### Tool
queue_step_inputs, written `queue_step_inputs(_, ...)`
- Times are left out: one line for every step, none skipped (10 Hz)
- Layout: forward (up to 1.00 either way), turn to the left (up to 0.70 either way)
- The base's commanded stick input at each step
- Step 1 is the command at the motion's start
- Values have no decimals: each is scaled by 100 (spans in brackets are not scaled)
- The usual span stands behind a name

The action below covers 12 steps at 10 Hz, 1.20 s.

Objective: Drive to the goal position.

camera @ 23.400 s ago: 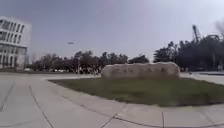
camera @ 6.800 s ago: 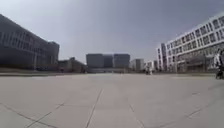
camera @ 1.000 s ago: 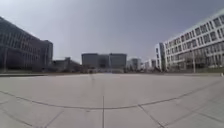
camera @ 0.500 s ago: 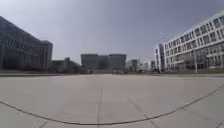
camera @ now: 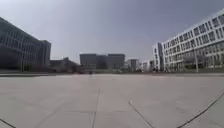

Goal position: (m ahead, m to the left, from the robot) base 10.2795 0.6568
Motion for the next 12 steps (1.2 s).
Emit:
queue_step_inputs(85, 0)
queue_step_inputs(85, 0)
queue_step_inputs(85, 0)
queue_step_inputs(85, 0)
queue_step_inputs(85, 0)
queue_step_inputs(85, 0)
queue_step_inputs(85, 0)
queue_step_inputs(85, 0)
queue_step_inputs(85, 0)
queue_step_inputs(85, 0)
queue_step_inputs(85, 0)
queue_step_inputs(85, 3)
